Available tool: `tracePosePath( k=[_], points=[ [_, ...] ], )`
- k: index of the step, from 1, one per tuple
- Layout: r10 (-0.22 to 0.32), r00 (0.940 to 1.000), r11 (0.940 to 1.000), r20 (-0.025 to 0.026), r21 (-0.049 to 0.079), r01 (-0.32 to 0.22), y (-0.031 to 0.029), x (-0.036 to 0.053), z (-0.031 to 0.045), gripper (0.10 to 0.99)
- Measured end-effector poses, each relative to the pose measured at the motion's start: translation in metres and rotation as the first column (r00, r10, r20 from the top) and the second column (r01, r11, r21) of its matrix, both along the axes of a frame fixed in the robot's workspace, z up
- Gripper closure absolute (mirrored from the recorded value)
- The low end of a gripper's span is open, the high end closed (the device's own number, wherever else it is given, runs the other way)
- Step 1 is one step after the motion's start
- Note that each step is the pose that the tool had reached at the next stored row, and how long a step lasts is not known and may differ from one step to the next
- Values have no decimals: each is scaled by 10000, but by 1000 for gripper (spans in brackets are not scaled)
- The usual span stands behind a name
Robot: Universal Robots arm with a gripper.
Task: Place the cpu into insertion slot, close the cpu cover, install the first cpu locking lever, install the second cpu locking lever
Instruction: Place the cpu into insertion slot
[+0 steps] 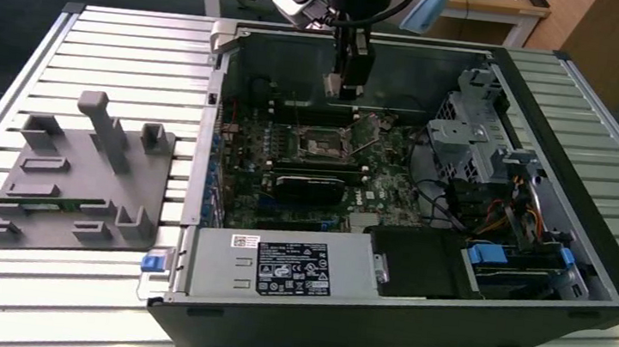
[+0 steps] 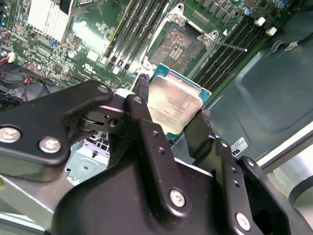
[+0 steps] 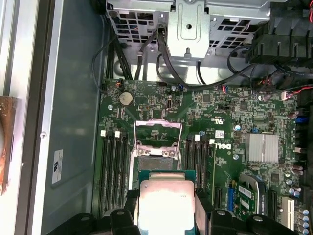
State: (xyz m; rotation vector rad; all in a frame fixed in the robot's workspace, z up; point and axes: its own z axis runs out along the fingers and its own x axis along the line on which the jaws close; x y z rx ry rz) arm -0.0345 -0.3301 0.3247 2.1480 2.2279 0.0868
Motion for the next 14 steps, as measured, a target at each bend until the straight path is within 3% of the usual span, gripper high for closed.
tracePosePath(
  k=[14],
  points=[
    [-67,10000,10000,0,0,67,11,0,-52,549]
  ],
)
